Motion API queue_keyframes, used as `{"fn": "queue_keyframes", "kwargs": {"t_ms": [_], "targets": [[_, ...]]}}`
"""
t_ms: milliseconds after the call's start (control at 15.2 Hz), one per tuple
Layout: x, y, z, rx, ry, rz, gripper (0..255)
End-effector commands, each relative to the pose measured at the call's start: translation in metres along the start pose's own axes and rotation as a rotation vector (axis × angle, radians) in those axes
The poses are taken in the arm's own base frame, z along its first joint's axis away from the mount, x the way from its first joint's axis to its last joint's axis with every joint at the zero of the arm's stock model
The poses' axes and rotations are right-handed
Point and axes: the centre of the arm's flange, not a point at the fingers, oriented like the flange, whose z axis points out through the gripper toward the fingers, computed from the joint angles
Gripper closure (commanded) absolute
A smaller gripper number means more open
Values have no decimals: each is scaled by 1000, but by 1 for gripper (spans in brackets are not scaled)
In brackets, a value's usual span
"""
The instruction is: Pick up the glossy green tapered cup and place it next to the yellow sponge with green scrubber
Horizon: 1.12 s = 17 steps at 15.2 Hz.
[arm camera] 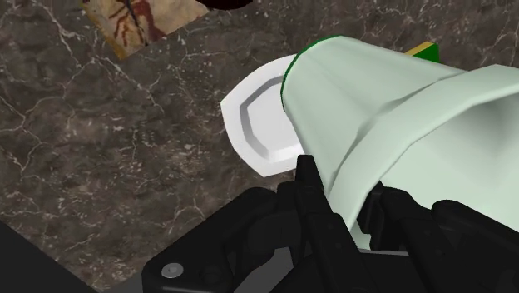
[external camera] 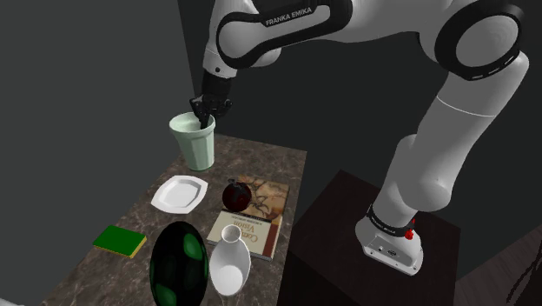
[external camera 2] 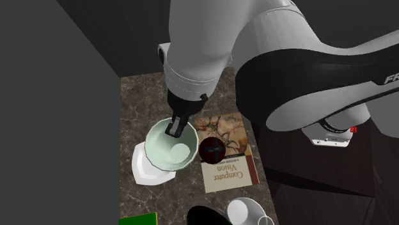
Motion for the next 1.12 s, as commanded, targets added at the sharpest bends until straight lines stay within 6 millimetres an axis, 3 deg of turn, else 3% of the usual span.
{"fn": "queue_keyframes", "kwargs": {"t_ms": [0, 792, 1056], "targets": [[-3, -27, 8, 1, 1, 1, 255], [-22, -179, 51, 1, 1, 1, 255], [-25, -173, 71, 1, 1, 1, 255]]}}
